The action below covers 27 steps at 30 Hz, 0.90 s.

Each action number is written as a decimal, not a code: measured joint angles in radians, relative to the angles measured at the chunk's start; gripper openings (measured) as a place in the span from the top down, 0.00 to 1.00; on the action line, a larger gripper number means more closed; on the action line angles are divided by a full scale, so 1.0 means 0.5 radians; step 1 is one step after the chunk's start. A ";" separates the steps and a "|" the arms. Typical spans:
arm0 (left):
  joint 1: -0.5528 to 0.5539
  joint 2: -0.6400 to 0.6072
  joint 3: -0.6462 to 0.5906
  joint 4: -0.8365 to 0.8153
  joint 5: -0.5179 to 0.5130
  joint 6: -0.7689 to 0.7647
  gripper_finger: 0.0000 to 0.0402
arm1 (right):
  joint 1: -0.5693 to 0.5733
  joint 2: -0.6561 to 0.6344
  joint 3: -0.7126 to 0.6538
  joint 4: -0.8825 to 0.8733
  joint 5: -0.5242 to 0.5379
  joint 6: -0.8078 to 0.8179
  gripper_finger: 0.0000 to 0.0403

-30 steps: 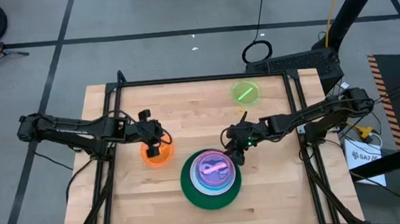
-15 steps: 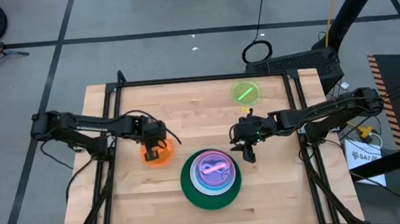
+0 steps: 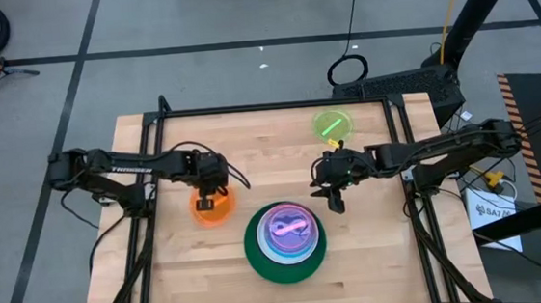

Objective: Stack plastic plates
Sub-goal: Stack the orange plate on top of the pink plate

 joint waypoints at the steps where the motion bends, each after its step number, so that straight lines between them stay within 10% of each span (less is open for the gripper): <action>1: 0.019 0.011 0.000 0.000 -0.001 0.015 0.82 | 0.000 -0.002 0.000 0.002 -0.001 0.001 0.67; 27: 0.312 0.203 -0.001 0.052 0.115 0.208 0.66 | 0.001 -0.001 0.000 0.003 0.000 0.003 0.67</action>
